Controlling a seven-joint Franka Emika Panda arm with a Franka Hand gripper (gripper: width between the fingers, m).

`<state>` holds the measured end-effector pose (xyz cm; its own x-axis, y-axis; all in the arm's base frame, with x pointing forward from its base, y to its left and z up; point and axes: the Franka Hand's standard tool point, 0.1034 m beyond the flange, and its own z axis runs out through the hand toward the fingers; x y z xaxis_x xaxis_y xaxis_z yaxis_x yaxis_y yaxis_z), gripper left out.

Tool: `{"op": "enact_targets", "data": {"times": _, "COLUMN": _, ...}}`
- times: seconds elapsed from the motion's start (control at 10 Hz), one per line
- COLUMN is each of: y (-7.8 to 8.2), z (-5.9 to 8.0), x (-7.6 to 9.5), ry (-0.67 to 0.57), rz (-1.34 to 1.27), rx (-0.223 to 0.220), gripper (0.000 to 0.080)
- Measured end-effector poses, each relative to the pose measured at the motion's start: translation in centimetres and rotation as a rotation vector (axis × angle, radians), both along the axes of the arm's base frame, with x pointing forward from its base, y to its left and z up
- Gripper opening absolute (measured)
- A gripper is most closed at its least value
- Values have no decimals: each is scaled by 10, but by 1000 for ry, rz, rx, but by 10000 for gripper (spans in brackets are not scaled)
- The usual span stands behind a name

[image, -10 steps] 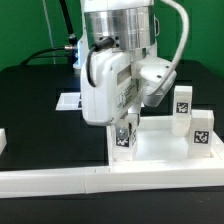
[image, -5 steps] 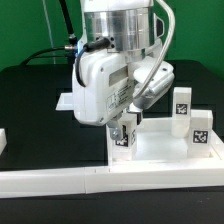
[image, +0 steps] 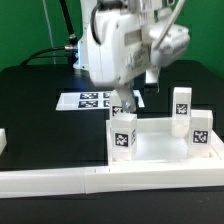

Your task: Assemble square table

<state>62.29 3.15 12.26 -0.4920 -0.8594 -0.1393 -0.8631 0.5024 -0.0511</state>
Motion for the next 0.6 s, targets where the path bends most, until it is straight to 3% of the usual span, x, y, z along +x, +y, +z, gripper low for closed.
{"op": "enact_targets", "data": {"times": 0.6, "y": 1, "z": -2, "x": -1, "ry": 7, "rz": 2, "rx": 1, "gripper": 648}}
